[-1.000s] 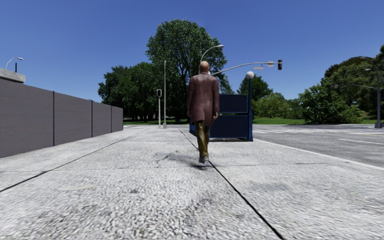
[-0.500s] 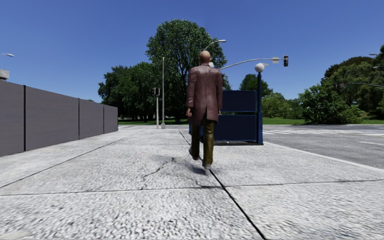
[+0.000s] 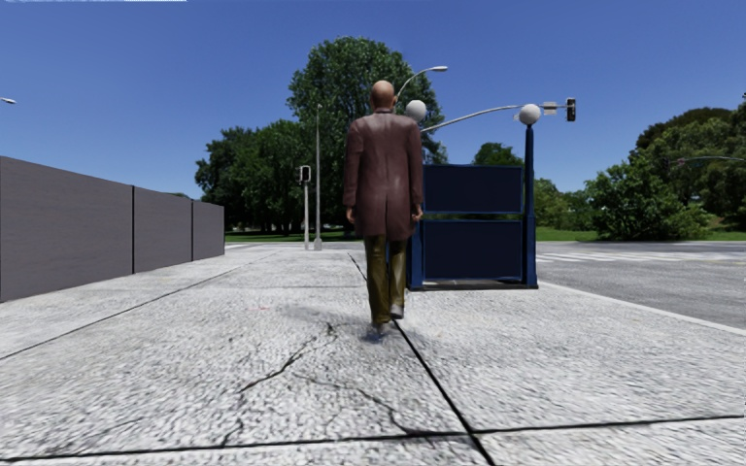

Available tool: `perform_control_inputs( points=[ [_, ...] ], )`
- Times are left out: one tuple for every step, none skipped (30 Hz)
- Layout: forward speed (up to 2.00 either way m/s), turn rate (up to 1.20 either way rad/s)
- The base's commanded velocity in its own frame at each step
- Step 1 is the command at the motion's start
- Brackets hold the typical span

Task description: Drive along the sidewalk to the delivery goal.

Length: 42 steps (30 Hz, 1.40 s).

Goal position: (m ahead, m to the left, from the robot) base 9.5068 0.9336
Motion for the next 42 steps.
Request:
perform_control_inputs(
  points=[
    [1.32, 0.23],
    [1.32, 0.23],
    [1.32, 0.23],
    [1.32, 0.23],
    [1.32, 0.23],
    [1.32, 0.24],
    [1.32, 0.24],
    [1.32, 0.24],
    [1.32, 0.24],
    [1.32, 0.24],
    [1.32, 0.24],
    [1.32, 0.24],
    [1.32, 0.24],
    [1.32, 0.24],
    [1.32, 0.24],
    [1.32, 0.24],
    [1.32, 0.24],
    [1.33, 0.24],
    [1.33, 0.24],
    [1.33, 0.24],
    [1.33, 0.24],
    [1.33, 0.24],
    [1.33, 0.25],
    [1.33, 0.28],
    [1.34, 0.29],
    [1.34, 0.29],
    [1.34, 0.29],
    [1.34, 0.29],
    [1.34, 0.29],
    [1.34, 0.29],
    [1.35, 0.29],
    [1.35, 0.29],
    [1.36, 0.29],
    [1.36, 0.25],
    [1.37, 0.19],
    [1.38, 0.00],
    [1.38, 0.00],
    [1.40, 0.00],
    [1.40, 0.00],
    [1.40, 0.00],
    [1.40, 0.00],
    [1.40, 0.00]
  ],
)
